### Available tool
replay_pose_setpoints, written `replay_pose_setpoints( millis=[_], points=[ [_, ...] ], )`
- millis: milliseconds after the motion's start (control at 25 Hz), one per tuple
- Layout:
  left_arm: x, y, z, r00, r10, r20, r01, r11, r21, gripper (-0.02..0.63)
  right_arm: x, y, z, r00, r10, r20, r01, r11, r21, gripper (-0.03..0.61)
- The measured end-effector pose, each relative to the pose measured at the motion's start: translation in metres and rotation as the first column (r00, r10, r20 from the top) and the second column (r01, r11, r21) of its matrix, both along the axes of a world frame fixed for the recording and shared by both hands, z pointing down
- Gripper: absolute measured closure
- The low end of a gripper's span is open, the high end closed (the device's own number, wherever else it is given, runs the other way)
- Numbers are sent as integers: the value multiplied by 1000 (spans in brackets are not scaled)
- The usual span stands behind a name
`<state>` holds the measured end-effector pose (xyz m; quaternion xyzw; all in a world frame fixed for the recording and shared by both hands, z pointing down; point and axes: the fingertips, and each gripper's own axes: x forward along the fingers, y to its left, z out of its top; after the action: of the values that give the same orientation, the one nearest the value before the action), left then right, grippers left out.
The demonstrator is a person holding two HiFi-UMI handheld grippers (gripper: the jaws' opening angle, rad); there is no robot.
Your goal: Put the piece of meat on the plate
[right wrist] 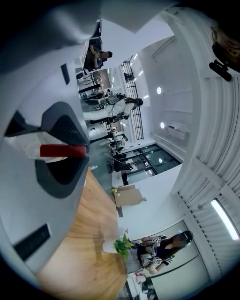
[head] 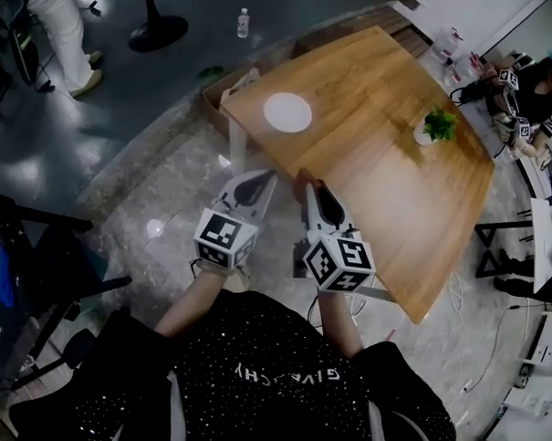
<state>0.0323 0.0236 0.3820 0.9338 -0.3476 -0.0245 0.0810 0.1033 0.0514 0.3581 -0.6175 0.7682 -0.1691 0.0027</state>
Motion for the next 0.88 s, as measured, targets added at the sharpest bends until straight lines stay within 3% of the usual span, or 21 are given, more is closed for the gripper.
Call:
replay_pose_setpoints(
  millis=[600,880],
  points=[
    [-3,-88,4,999,42,-11,-42,998,-46,607,3,-91,4,998,64,-9,-64,998,-28,491],
    [-1,-125,5,997,74,-20,-74,997,-33,607,3,-127,3,996,89,-14,-90,996,-22,492]
  ],
)
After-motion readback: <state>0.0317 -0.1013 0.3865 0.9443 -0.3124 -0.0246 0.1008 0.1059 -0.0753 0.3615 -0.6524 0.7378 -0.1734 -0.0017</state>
